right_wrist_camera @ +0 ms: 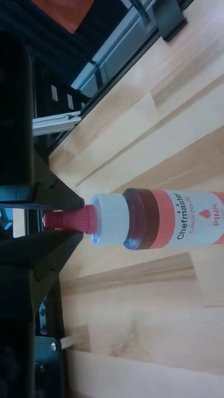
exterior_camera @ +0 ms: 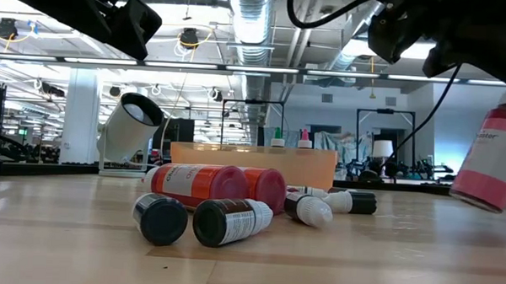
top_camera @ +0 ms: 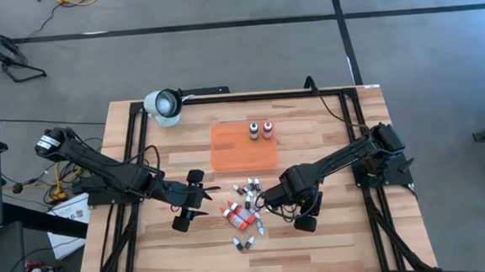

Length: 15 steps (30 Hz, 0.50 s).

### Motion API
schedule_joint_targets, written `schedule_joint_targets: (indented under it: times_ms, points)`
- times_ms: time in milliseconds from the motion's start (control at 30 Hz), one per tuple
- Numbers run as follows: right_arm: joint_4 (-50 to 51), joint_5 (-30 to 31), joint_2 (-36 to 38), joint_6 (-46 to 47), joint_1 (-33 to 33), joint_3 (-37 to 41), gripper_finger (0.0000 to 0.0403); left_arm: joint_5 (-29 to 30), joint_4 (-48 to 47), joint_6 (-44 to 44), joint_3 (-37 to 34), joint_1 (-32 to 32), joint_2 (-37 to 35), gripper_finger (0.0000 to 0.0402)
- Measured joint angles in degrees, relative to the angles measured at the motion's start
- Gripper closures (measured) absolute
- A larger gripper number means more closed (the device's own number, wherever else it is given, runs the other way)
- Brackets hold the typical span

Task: Pick & Place food coloring
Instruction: Put the big pink food coloring bottle into the orange bin

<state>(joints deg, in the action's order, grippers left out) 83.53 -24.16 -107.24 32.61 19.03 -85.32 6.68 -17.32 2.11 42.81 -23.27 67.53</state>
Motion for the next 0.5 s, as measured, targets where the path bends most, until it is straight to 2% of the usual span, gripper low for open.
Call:
schedule_joint_targets:
  times_ms: [500]
  points:
    - [-1.45, 0.11, 0.00, -1.17, 0.83, 0.00, 0.0359, 0.00, -0.33, 0.66, 0.00, -0.71, 0.00, 0.0189]
